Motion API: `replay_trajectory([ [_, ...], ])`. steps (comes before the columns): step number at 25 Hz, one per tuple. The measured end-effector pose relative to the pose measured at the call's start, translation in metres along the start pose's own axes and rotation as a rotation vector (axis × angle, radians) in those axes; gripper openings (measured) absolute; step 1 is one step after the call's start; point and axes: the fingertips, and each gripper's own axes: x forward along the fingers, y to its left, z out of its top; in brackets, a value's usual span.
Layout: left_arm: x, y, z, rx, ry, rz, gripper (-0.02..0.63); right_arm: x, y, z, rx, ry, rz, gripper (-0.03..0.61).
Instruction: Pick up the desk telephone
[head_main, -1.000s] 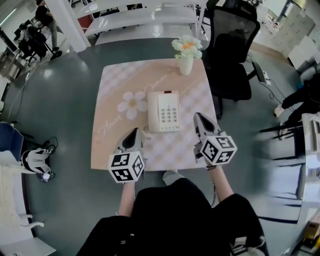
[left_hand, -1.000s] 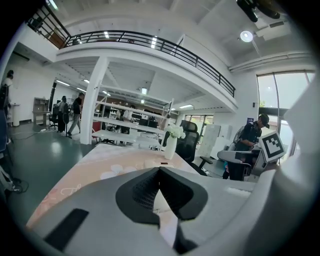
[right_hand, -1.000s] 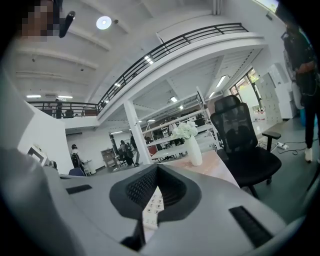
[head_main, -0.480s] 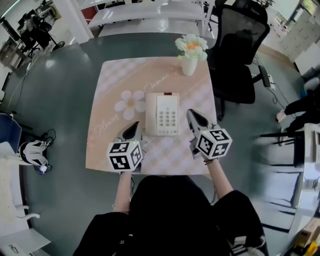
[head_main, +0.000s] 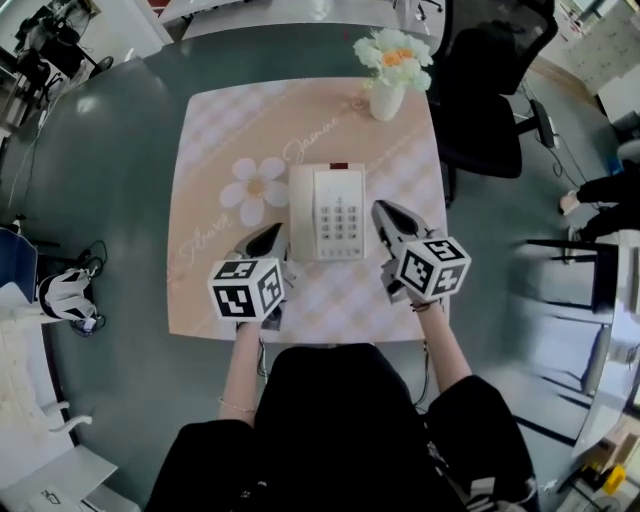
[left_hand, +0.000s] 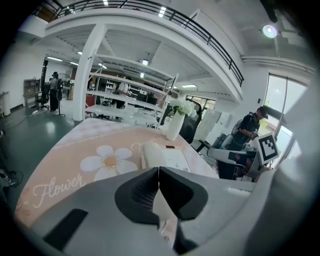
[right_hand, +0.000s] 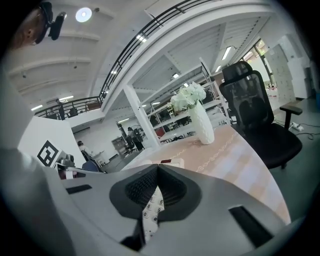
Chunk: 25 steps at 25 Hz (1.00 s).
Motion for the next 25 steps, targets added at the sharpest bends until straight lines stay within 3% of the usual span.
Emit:
replay_trajectory([
  [5,0.019,0.007,-0.003,-0.027,0.050,-0.039,0.002,0.019,-0.014,-0.013,0.065,0.030,0.008,-0.008],
  [8,0.029,0.010,-0.007,-0.066,0.076,-0.062,0.061,0.028,-0.016,-0.021,0.087,0.052,0.015,-0.003],
  [12,0.042,0.013,-0.011,-0.135,0.103,-0.091,0.110,0.038,-0.021,-0.030,0.159,0.082,0.021,0.086],
  [16,0.054,0.013,-0.021,-0.192,0.161,-0.124,0.208,0.046,-0.021,-0.033,0.261,0.098,0.056,0.183],
  [21,0.067,0.008,-0.026,-0.300,0.201,-0.200,0.275,0.055,-0.024,-0.040,0.352,0.136,0.070,0.236],
  [25,0.073,0.007,-0.031,-0.317,0.246,-0.231,0.296,0.060,-0.024,-0.046,0.404,0.178,0.073,0.255],
])
